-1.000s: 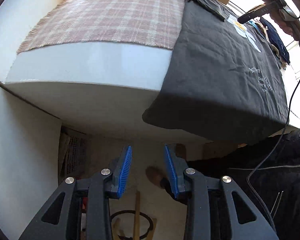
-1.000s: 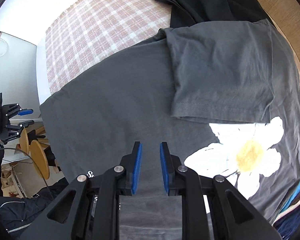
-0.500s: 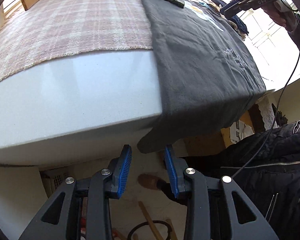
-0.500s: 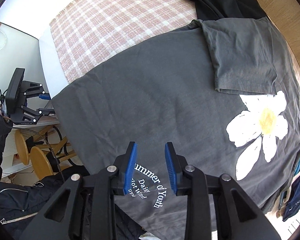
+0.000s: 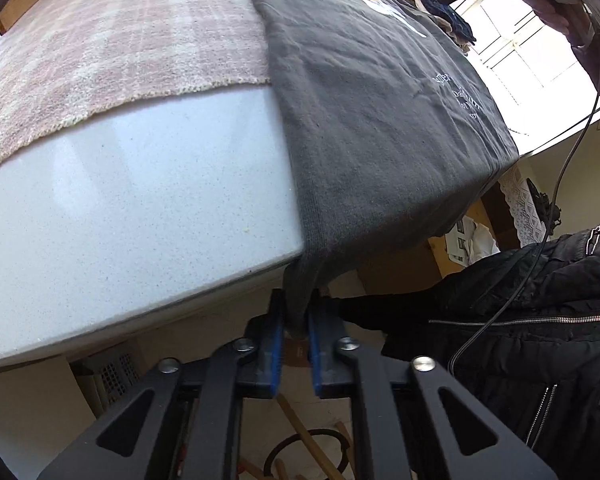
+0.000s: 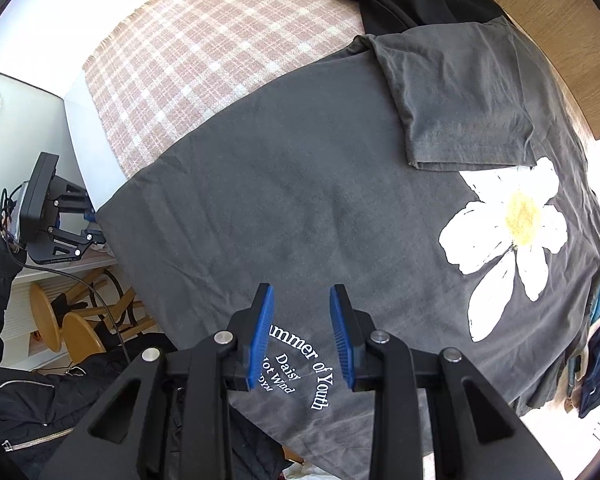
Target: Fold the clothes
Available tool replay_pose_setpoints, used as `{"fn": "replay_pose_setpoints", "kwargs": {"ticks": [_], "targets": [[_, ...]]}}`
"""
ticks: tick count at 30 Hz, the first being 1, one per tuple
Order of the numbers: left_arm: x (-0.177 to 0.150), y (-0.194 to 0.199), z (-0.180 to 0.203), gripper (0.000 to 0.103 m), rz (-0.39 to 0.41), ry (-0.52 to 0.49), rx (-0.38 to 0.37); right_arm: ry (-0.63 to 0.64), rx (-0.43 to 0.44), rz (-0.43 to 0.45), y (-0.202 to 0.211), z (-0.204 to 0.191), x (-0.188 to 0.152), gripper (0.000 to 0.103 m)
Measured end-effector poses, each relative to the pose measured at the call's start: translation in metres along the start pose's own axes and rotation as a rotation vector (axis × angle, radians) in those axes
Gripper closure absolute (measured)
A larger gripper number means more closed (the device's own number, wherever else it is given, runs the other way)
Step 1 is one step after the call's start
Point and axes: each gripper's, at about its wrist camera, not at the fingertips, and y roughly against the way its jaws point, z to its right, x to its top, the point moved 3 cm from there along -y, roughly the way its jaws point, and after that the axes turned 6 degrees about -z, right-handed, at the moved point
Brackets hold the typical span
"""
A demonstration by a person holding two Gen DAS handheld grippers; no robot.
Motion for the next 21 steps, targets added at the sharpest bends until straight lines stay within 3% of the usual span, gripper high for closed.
{"fn": "replay_pose_setpoints", "kwargs": {"ticks": [4,9,13,17,21], "targets": [[-0.006,0.013,0.007,0.099,0.009,0.018,0.027,-0.051,-0.008,0.033,0.012,0.018,0.019,0.074],[-0.007,0.033,0.027,0.099,0.007,0.030,0.063,-0.167,-0.028,0.116,0.041,0.069,0.080,0.074],[-0.002,0.051,0.039,0.099,0.014,0.072,0.091,-0.370,0.127,0.146,0.050,0.132,0.151,0.073],[0.006,0.061,0.051,0.099,0.025,0.131,0.090,-0.472,0.105,0.097,0.036,0.174,0.211,0.073],[0.012,0.066,0.061,0.099,0.031,0.162,0.102,-0.450,0.074,0.029,0.014,0.175,0.252,0.073]]}}
